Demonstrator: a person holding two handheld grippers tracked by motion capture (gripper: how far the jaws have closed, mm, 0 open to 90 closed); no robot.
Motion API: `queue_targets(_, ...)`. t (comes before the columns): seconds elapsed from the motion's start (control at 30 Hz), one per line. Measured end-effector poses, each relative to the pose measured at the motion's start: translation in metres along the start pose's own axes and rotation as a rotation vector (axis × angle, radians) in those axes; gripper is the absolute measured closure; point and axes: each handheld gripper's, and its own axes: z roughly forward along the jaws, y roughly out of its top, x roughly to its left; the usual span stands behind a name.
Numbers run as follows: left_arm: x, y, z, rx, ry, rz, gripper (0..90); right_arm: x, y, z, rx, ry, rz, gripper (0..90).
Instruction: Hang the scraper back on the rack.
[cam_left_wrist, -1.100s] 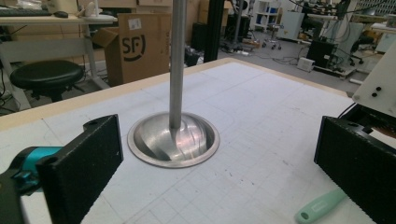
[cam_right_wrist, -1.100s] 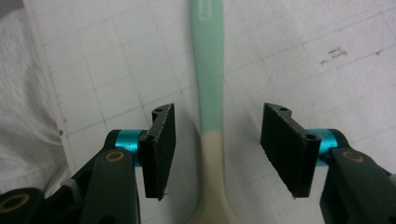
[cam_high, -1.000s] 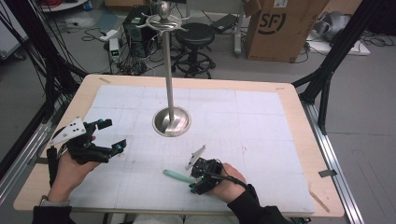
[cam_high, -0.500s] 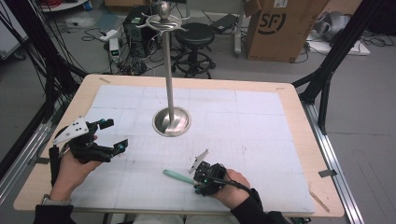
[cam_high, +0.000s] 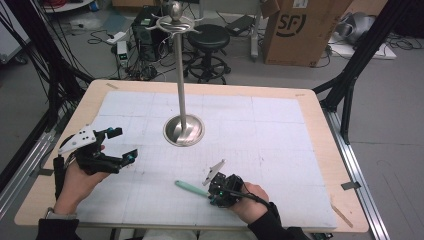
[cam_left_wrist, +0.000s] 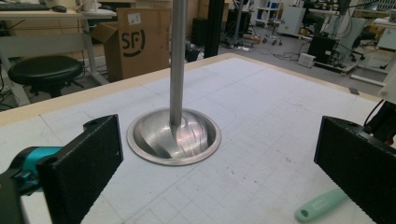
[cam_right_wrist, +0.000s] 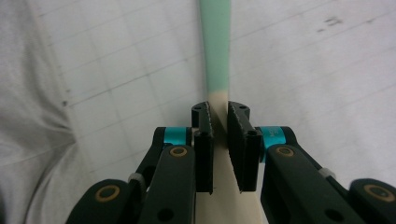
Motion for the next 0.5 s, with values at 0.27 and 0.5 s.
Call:
queue_targets(0.27, 0.000, 0.000, 0.000, -0.001, 0.002, -0.001, 1.7, -0.014, -0.007, -0.015, -0.136, -0.008, 0.040, 81.2)
queue_targets(0.5, 0.000, 0.000, 0.000, -0.004, 0.001, -0.002, 1.7, -0.028, -0.019, -0.037, -0.337, -0.013, 0.060, 81.2)
